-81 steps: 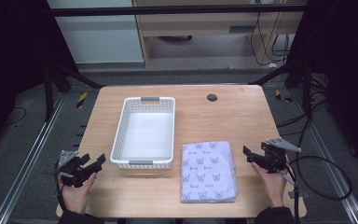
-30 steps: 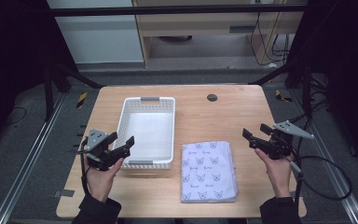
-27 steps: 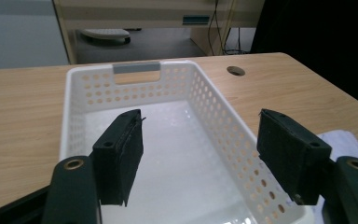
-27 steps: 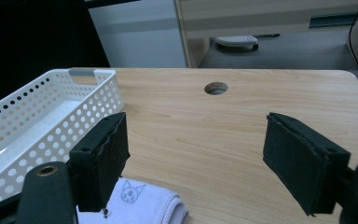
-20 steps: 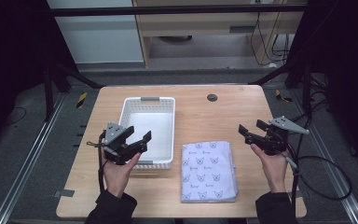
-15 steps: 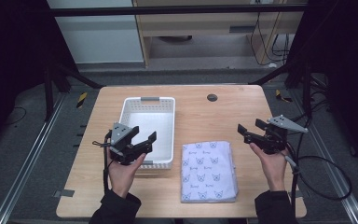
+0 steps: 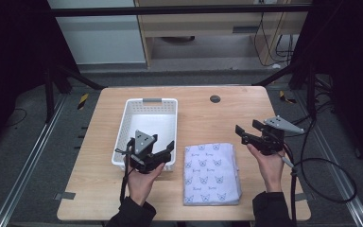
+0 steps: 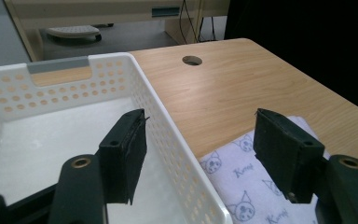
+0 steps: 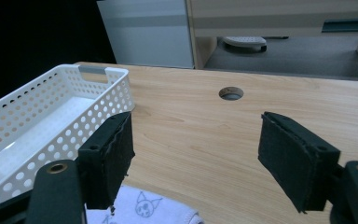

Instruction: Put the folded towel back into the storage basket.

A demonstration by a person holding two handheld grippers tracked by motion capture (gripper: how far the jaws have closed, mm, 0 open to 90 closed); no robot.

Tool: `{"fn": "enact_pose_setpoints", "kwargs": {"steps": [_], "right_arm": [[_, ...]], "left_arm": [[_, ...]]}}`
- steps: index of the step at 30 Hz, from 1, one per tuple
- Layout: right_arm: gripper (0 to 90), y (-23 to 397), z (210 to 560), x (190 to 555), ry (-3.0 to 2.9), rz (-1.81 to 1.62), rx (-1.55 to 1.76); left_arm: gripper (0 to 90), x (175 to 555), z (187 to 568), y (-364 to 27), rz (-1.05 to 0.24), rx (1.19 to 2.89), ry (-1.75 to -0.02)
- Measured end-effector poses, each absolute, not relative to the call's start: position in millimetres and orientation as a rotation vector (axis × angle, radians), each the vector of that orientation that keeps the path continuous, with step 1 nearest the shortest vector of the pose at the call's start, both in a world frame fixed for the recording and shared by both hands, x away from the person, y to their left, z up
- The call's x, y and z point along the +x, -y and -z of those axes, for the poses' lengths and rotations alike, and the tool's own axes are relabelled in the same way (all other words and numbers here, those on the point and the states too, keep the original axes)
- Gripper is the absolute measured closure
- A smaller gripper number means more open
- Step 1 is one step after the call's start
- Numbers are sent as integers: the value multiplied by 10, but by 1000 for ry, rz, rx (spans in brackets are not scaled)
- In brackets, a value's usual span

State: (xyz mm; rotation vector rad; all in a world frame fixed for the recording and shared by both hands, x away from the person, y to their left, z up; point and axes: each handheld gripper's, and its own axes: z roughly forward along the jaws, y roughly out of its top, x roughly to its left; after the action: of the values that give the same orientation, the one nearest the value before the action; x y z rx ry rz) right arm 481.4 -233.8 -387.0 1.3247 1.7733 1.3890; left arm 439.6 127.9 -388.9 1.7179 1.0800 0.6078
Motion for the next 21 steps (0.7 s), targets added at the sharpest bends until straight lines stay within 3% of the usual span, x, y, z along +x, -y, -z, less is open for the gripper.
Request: {"fn": "enact_pose_setpoints", "kwargs": {"steps": [21], "right_arm": [[330, 2164, 4141, 4849, -1898, -1351, 1340]], "left_arm": [[401, 4222, 4167, -1046, -519, 1785, -1060]]}}
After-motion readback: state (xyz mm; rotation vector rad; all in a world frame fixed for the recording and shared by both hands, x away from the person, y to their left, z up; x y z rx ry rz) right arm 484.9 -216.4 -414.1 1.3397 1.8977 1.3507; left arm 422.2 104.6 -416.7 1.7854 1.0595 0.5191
